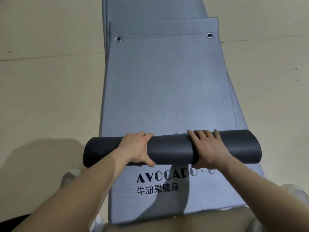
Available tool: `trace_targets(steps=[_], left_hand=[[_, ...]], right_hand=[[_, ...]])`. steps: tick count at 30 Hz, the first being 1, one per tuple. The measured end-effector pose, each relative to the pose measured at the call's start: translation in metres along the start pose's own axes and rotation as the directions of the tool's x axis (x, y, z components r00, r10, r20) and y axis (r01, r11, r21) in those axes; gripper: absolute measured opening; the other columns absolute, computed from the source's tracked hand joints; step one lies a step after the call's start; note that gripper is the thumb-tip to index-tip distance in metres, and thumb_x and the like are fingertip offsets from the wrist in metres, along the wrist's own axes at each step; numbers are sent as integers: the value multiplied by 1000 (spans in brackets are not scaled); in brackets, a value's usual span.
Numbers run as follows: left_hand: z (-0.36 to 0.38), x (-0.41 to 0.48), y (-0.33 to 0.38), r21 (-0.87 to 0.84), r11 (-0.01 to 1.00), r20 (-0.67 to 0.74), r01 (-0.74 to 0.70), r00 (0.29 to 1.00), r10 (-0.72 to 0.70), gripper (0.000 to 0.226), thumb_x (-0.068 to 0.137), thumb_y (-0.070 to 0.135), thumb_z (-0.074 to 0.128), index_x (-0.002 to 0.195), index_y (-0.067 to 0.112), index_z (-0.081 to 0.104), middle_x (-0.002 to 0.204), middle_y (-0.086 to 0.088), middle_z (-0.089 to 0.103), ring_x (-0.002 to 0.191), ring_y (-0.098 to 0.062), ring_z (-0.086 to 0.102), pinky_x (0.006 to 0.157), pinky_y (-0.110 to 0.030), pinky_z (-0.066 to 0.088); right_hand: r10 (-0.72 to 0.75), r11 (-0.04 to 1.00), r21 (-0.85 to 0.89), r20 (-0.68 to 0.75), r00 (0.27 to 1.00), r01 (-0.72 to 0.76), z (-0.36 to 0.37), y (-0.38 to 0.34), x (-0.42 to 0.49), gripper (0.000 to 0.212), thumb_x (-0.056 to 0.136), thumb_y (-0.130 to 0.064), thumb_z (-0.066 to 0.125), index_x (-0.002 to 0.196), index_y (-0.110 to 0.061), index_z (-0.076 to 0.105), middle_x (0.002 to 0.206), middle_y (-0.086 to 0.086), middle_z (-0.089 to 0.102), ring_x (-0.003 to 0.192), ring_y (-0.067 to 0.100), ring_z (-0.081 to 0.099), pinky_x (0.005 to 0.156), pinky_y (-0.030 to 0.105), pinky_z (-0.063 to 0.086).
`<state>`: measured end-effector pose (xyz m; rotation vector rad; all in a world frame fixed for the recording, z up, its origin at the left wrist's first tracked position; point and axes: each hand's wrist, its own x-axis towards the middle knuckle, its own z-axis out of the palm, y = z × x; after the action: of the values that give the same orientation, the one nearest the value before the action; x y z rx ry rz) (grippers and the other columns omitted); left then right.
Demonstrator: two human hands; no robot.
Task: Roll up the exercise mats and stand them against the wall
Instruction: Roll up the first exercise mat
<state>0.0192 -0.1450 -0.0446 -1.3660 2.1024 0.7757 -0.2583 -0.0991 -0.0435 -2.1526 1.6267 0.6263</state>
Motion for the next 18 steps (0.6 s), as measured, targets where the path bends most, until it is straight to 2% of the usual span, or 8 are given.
trace_targets(steps=[2,5,7,9,10,13,15,18], left_hand=[[-12,3,-2,-105,994,65,32,998,-25,114,47,76,81,146,38,39,133,9,60,114,-22,59,90,-38,48],[-32,2,-3,-143,987,83,80,994,-68,111,48,76,83,145,38,43,138,9,60,119,-23,58,96,-38,47],[-27,-13,3,-59,991,-158,123,979,-131,104,60,80,74,148,35,41,145,7,54,129,-24,53,108,-42,41],[-4,-34,12,-6,990,-466,143,875,-130,85,83,72,60,153,30,36,156,1,44,142,-27,41,117,-43,29],[8,-41,15,-6,992,-505,122,857,-108,82,90,67,54,157,28,29,164,-3,32,149,-30,29,121,-45,21],[28,-31,16,50,993,-389,108,918,-81,113,81,78,55,162,24,-5,169,-10,-9,155,-39,-11,124,-55,-1],[21,-4,4,52,991,-386,120,918,-91,127,72,85,58,160,25,-10,170,-9,-11,154,-37,-16,125,-55,-3],[-15,38,-18,10,994,-375,108,922,-97,132,65,90,58,161,26,-5,171,-4,1,156,-32,-6,126,-51,0]], right_hand=[[40,998,-35,-115,993,-44,23,-16,-22,133,59,-66,86,159,-23,9,157,14,41,144,40,39,117,66,24],[63,998,1,-119,991,-64,32,-21,-22,138,63,-69,84,162,-26,-3,169,16,17,156,41,14,121,66,7],[40,998,58,-94,995,-35,14,-13,-5,127,71,-76,74,162,-29,-3,169,12,14,156,36,11,122,63,7],[19,996,84,-119,993,-9,-12,-2,17,118,72,-84,66,160,-31,8,165,8,25,153,32,20,122,59,15],[11,996,89,-121,993,-1,-24,3,26,116,71,-85,65,159,-30,13,163,8,28,152,32,22,123,59,16],[0,1000,6,-285,958,2,-29,1,32,103,69,-76,76,147,-22,36,152,13,40,145,35,33,119,66,15],[4,999,-27,-448,894,-18,-5,-5,23,95,66,-62,87,140,-16,49,145,16,48,138,38,41,114,70,21],[78,995,-34,-316,945,-94,18,-5,29,137,56,-69,88,163,-19,17,169,19,13,155,45,11,114,78,9]])
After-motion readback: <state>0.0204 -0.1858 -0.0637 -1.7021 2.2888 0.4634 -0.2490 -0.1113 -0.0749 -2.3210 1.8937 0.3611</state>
